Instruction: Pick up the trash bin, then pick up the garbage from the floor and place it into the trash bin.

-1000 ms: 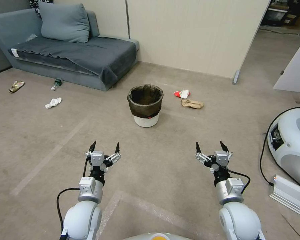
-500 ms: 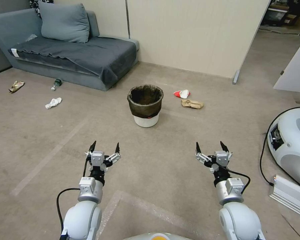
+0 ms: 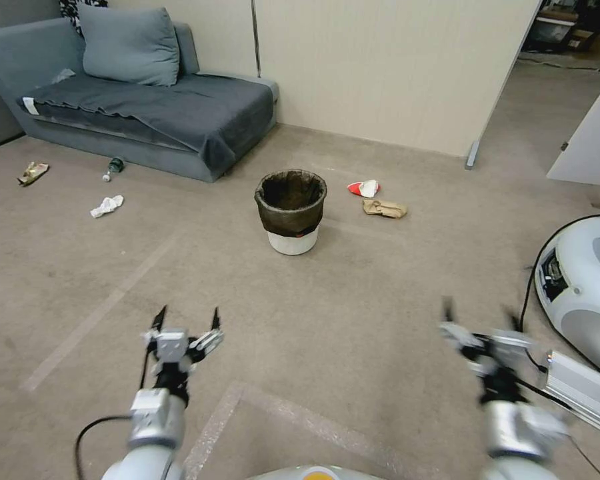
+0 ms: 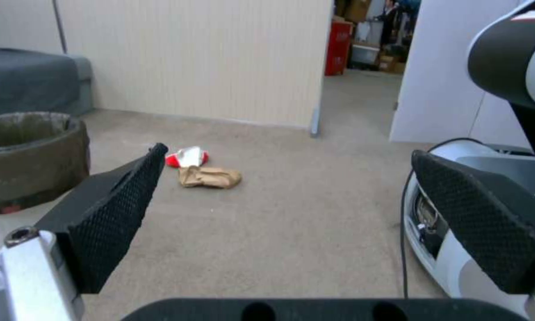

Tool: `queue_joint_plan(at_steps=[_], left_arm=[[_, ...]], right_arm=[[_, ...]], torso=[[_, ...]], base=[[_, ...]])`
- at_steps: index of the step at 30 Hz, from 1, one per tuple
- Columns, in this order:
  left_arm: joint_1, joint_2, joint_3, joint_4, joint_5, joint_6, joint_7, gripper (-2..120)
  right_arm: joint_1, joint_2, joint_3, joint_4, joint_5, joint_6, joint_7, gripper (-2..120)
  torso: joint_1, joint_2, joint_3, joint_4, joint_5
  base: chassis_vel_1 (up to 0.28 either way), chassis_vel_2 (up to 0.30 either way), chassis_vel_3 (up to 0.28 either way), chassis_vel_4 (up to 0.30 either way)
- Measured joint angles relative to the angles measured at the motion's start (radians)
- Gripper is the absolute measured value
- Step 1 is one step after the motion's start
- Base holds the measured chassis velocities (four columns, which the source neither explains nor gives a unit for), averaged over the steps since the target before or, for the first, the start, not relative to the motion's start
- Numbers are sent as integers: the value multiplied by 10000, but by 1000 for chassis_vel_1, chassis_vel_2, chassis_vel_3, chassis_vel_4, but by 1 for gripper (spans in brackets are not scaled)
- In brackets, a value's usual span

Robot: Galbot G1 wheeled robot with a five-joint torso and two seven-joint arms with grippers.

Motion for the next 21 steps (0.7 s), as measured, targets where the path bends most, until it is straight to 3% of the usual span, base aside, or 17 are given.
queue_joint_plan(at_steps=[21], left_arm=[[-177, -28, -31, 186, 8, -186, 45, 100]], right_arm=[[186, -49, -78, -250, -126, -89, -343, 100]], torso=[[1, 0, 1, -5, -2]], base=[[0, 0, 0, 0]])
